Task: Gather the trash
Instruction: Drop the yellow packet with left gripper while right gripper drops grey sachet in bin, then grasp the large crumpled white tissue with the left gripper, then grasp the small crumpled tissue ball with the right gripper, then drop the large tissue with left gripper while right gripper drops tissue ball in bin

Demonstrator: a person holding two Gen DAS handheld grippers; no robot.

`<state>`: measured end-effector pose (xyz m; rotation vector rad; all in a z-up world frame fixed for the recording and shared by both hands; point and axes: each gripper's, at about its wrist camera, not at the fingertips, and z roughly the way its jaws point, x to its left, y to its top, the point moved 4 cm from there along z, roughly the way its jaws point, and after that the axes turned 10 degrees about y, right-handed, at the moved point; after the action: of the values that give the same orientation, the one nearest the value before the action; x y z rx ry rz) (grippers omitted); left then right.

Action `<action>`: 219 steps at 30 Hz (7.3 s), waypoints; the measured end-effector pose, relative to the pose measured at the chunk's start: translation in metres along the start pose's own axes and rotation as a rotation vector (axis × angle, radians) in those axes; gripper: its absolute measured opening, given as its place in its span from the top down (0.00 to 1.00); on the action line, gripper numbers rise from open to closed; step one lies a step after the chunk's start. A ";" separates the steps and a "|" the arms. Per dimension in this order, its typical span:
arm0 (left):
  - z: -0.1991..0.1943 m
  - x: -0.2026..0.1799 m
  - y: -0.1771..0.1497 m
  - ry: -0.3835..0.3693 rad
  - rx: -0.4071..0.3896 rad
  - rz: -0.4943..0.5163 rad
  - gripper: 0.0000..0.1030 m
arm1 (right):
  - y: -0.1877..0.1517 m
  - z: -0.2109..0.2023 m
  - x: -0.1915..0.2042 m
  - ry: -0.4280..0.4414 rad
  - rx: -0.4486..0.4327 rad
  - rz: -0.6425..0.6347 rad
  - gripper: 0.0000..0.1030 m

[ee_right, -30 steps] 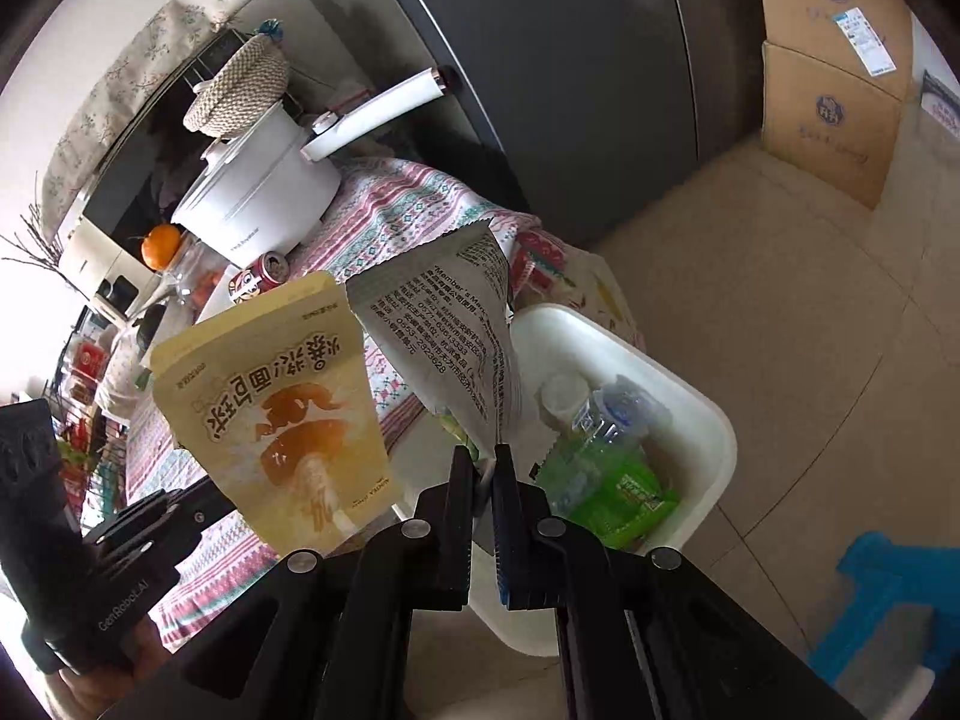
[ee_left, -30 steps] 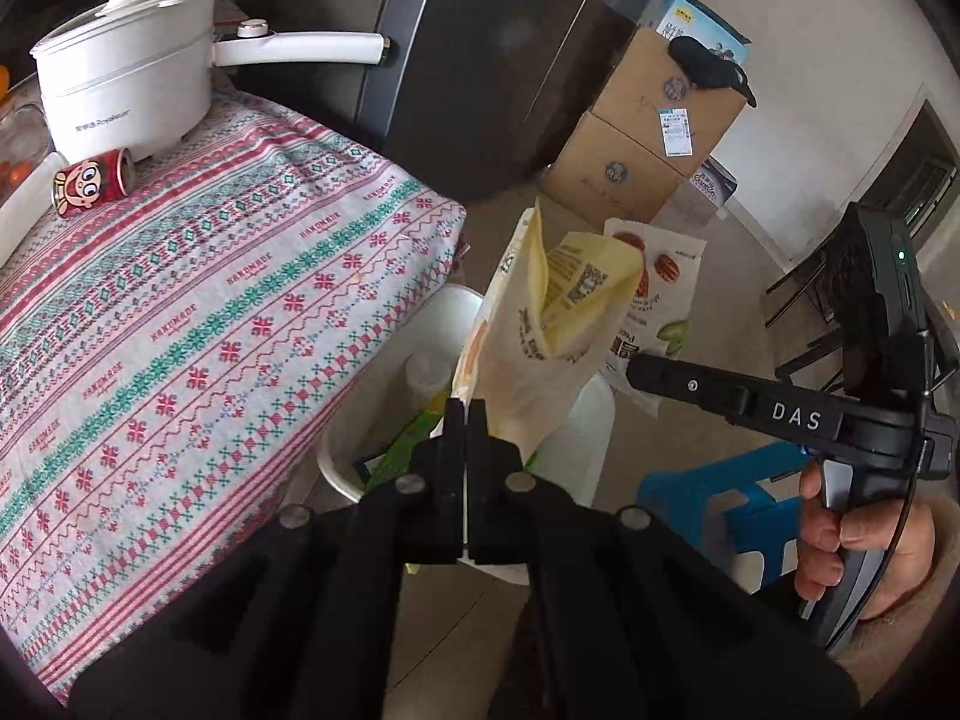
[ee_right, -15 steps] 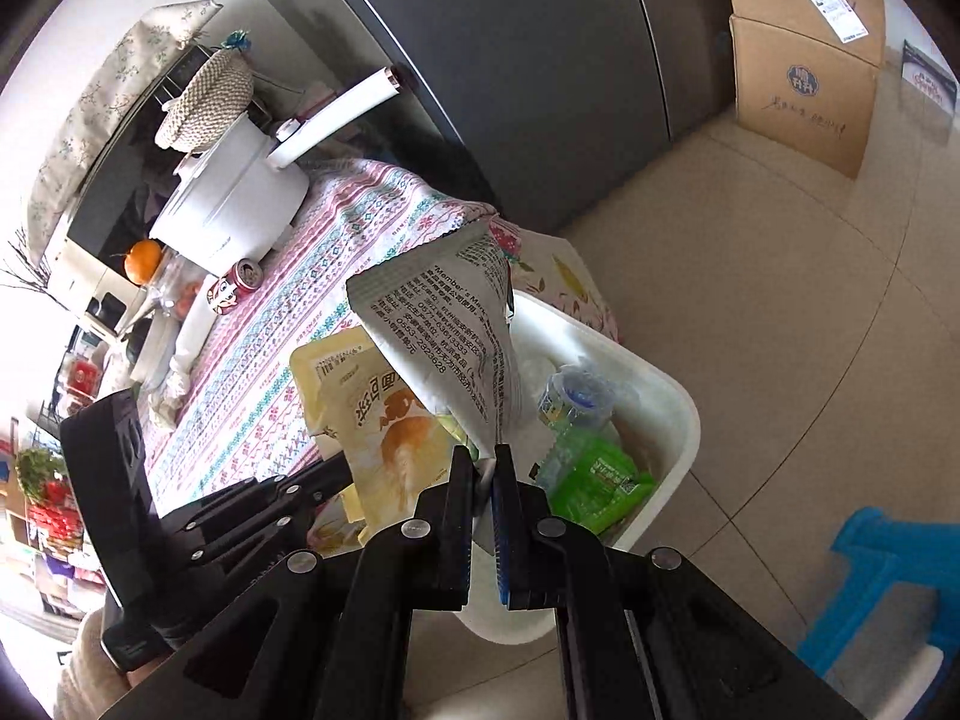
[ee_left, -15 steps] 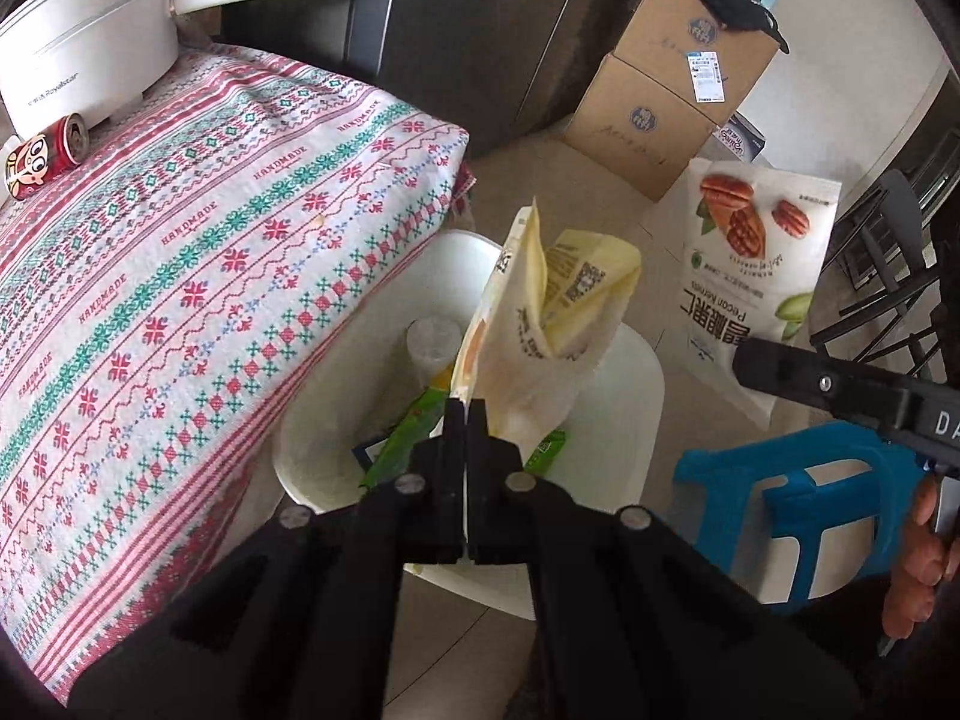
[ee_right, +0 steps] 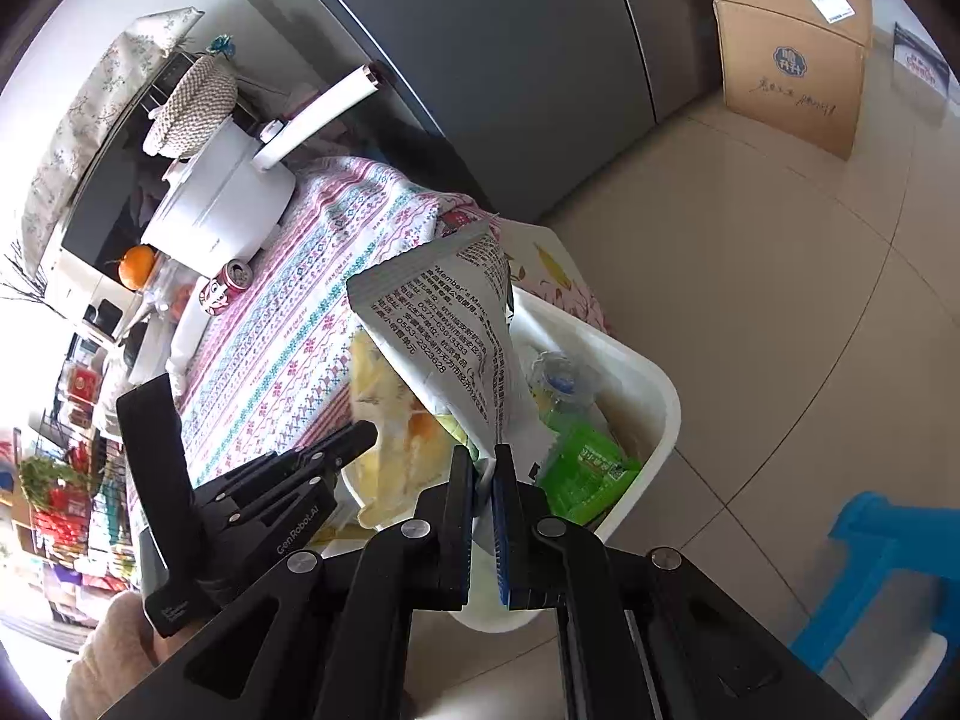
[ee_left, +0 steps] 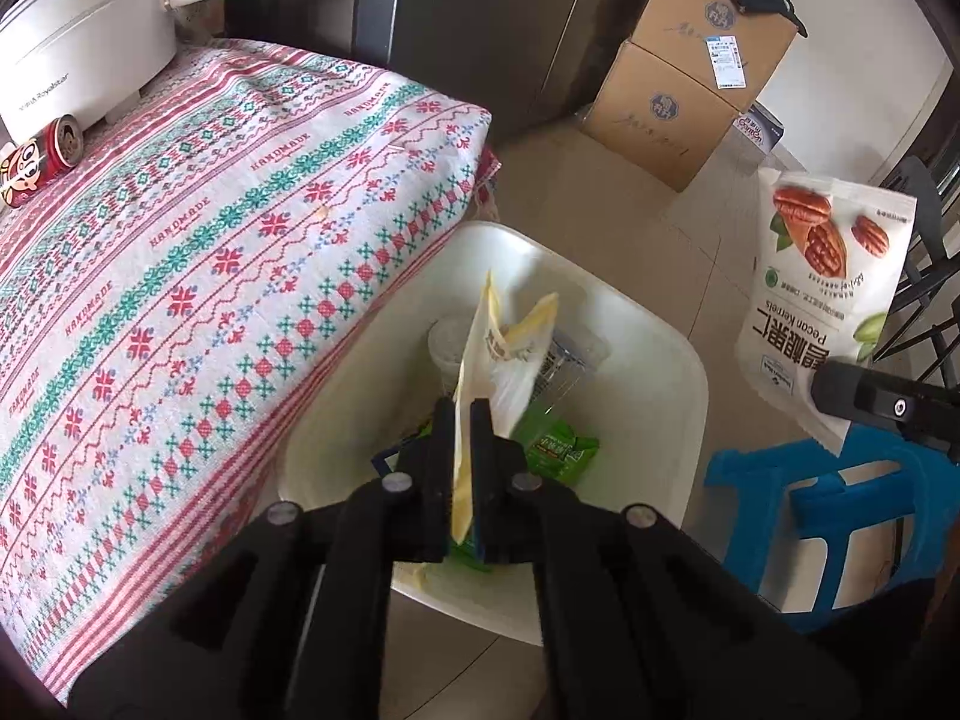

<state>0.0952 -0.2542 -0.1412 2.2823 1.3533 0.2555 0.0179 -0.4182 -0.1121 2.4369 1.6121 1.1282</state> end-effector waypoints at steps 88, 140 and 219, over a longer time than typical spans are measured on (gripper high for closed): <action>-0.136 0.429 -0.059 0.387 -0.073 -0.677 0.80 | 0.001 0.152 0.202 -0.050 0.143 -0.312 0.24; -0.168 0.326 -0.041 0.264 -0.174 -0.429 0.80 | 0.008 0.198 0.318 0.128 0.061 -0.638 0.76; -0.063 0.069 -0.007 0.180 -0.083 0.013 0.11 | -0.009 0.037 0.004 -0.185 0.156 -0.076 0.32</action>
<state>0.0998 -0.1728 -0.0949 2.2432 1.3882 0.5230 0.0325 -0.3972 -0.1404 2.4603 1.7777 0.7679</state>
